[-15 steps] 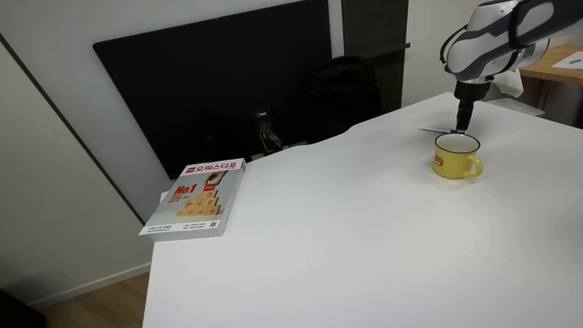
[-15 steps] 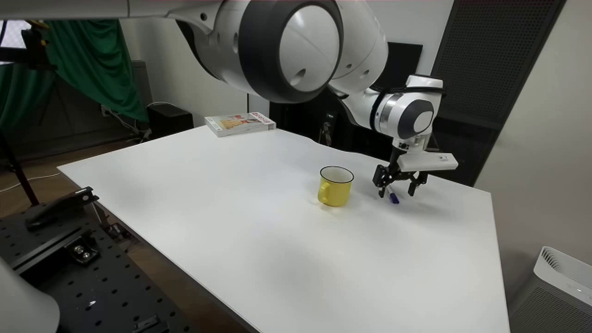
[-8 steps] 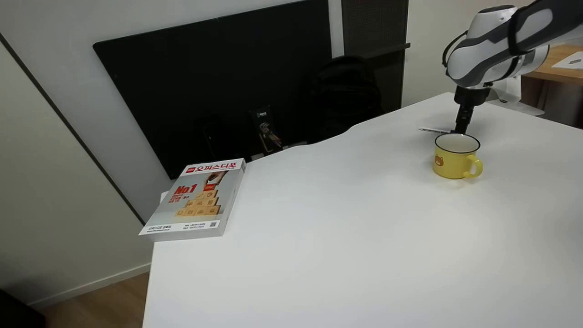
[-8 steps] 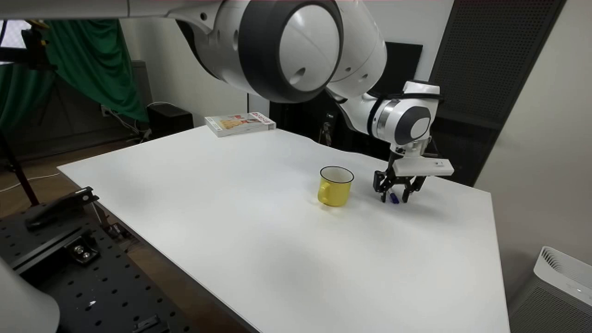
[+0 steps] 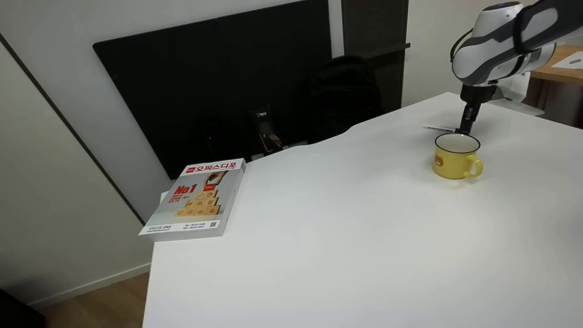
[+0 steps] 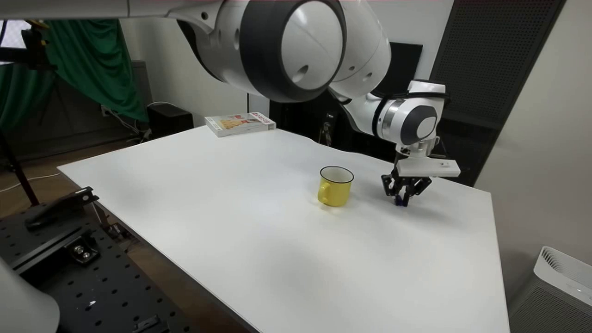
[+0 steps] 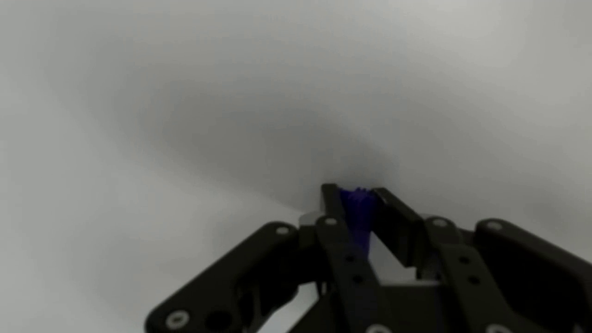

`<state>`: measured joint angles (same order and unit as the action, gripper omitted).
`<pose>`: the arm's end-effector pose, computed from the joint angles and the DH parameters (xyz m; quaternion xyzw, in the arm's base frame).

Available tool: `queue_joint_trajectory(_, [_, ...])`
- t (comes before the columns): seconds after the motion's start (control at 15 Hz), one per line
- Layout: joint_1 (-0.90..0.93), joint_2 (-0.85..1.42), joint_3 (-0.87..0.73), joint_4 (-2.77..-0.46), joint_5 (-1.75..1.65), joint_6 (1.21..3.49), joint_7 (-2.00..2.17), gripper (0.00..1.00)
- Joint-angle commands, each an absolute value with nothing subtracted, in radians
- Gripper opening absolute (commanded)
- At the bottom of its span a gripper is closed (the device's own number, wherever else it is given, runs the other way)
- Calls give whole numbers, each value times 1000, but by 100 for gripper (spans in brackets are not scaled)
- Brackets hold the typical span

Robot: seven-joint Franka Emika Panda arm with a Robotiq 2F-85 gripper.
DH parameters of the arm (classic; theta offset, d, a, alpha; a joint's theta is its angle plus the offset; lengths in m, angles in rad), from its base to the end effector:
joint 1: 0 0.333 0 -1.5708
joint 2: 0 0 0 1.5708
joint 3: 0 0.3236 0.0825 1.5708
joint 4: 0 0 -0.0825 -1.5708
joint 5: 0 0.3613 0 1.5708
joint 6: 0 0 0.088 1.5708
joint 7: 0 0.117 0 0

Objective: Put the marker into the cup.

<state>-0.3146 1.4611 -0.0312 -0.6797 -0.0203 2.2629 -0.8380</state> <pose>0.7389 -0.2530 0.0557 0.9625 0.2632 0.0381 0.0531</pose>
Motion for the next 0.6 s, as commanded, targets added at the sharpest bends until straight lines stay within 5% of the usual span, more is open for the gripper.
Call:
queue_joint_trajectory(0.0, [-324,1486,-68,-590,-42,2183,-734,6])
queue_joint_trajectory(0.53, [-315,1455,-80,-413,-44,1855,-668,6])
